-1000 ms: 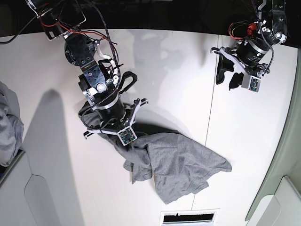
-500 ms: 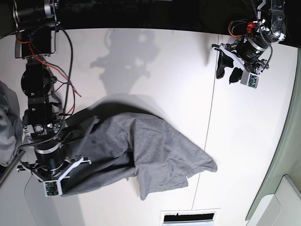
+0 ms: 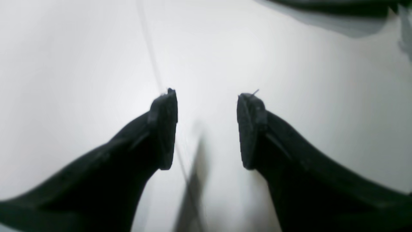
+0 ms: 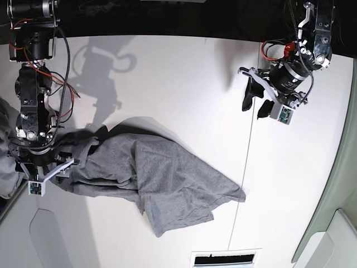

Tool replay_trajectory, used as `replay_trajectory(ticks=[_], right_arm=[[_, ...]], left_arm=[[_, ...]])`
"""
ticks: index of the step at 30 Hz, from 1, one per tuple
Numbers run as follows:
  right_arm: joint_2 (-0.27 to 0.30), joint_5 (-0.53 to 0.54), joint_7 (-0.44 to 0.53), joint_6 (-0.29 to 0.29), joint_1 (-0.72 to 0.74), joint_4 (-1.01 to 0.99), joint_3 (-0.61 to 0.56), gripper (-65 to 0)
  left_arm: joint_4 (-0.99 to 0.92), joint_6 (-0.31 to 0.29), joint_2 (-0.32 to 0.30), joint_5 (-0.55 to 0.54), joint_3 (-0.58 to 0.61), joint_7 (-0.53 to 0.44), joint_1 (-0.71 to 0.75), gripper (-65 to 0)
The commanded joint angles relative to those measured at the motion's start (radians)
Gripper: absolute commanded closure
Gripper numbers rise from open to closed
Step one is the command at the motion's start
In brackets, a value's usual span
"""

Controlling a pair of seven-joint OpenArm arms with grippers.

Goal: Layout the t-shirt on the table in an organized manner, then fold the t-shirt properly
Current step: 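Grasp another edge of the t-shirt with the left gripper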

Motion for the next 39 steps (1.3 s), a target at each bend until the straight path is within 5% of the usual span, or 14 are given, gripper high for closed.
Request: replay_trajectory(ticks=[1, 4, 8, 15, 27, 29, 31, 33, 39], right_arm=[[-0.003, 0.013, 0.022, 0.024, -0.021, 0.057, 0.002, -39.6], [-0.029, 0.078, 0.015, 0.122, -0.12, 0.135, 0.0, -39.7], [-0.07, 0.126, 0.024, 0.184, -0.203, 0.122, 0.0, -39.7], [-0.095, 0.13, 0.128, 0.179, -0.237, 0.018, 0.0, -39.7], [-0.1, 0.132, 0.137, 0.185, -0.039, -0.226, 0.0, -39.2], [-0.103, 0.132, 0.137, 0.191, -0.006, -0.27, 0.0, -32.1], [-0.103, 0.111, 0.142, 0.206, 0.015, -0.295, 0.0, -16.2], [-0.103, 0.073, 0.166, 0.218, 0.018, -0.293, 0.0, 0.0], [-0.097, 0.027, 0.136, 0.217, -0.006, -0.148, 0.0, 0.0]], left_arm=[[-0.002, 0.01, -0.01, 0.002, 0.02, -0.031, -0.026, -32.2], [-0.063, 0.066, -0.011, 0.016, 0.094, -0.035, -0.117, -32.2], [-0.166, 0.065, -0.007, 0.016, 0.183, -0.039, -0.27, -32.2], [-0.404, 0.066, 0.089, 0.066, 0.293, -0.074, -0.498, -32.3], [-0.909, 0.066, 0.274, 0.16, 0.294, -0.217, -0.768, -31.4], [-0.967, 0.084, 0.283, 0.185, 0.294, -0.272, -0.779, -20.2], [-0.995, 0.162, 0.287, 0.198, 0.294, -0.306, -0.782, -1.0], [-0.996, 0.223, 0.283, 0.2, 0.294, -0.309, -0.782, 0.0], [-0.864, 0.147, 0.198, 0.191, 0.294, -0.28, -0.774, 0.0]])
